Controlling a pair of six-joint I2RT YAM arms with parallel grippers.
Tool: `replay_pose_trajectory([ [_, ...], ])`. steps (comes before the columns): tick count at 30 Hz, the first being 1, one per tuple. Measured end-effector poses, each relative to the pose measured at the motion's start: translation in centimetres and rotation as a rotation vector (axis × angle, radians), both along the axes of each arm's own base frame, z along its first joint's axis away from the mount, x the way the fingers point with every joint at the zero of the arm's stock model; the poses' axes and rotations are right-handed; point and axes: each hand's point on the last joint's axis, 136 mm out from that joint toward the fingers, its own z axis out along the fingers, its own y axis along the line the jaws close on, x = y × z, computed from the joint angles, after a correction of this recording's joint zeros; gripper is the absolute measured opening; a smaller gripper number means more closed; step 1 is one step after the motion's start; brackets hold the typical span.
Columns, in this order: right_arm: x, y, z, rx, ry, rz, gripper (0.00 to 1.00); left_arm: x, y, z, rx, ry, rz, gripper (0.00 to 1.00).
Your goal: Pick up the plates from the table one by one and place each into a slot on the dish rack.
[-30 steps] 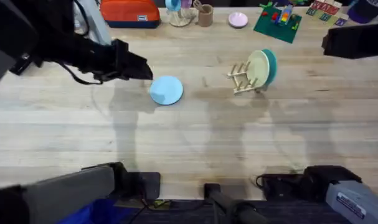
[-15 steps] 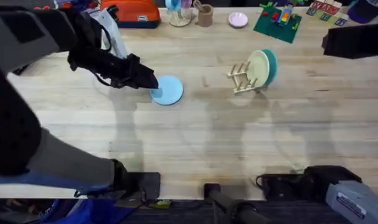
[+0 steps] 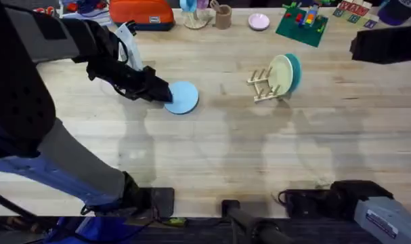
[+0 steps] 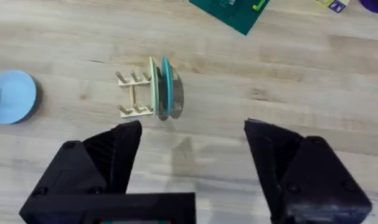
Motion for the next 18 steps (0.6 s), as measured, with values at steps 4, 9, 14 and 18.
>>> replay_pose_trajectory([
  [4,0.0,0.0,0.0,0.0,0.0,0.0,0.995,0.2,-0.1,-0.1,-0.014,0.001,0.005,0.042],
  [9,0.0,0.0,0.0,0.0,0.0,0.0,0.993,0.8,-0.5,-0.3,-0.061,0.004,0.019,0.042],
  [14,0.0,0.0,0.0,0.0,0.0,0.0,0.994,1.5,-1.0,-0.5,-0.115,0.007,0.031,0.042],
  [18,0.0,0.0,0.0,0.0,0.0,0.0,0.994,1.5,-1.0,-0.5,-0.129,0.012,0.039,0.043],
])
